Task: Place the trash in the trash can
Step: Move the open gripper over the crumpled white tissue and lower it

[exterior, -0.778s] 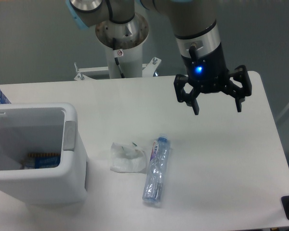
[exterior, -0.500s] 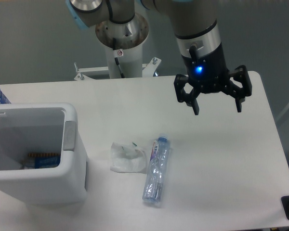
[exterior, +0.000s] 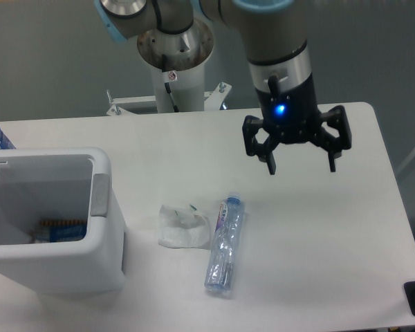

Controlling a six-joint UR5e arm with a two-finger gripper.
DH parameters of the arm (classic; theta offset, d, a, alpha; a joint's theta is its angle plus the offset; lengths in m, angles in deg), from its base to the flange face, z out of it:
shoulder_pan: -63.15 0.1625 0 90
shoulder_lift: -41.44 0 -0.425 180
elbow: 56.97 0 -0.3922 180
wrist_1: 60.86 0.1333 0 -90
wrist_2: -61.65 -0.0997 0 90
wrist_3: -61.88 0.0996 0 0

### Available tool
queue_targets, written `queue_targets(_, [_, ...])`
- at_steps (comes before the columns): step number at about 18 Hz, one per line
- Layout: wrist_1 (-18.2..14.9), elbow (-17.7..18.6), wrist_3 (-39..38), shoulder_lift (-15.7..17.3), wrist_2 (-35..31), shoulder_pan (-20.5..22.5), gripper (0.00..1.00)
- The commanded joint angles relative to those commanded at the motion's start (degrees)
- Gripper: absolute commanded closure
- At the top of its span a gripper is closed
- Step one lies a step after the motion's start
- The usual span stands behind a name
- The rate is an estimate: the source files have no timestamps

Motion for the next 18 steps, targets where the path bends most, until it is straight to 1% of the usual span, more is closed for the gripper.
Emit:
queue_targets(3, [-0.17, 1.93, -1.78, -0.26, -0.09, -1.49, 0.00])
queue_targets(5, [-0.52, 5.09, -2.65, 0.43, -0.53, -2.46, 0.00])
queue_targets(7, [-0.52, 7.90, -7.12, 2.01, -0.62, -2.55, 0.00])
queue_targets(10, [-0.61, 12.21, -9.59, 2.46, -0.09, -3.16, 0.00])
queue_targets(12, [-0.52, 13.97, -14.23, 2.02, 0.00, -4.48, 0.00])
queue_targets(15, [-0.35, 15.90, -21.36, 0.36, 0.17, -5.71, 0.00])
queue_targets(18, [-0.08, 16.26, -27.60, -2.19, 0.35, -7.47, 0.00])
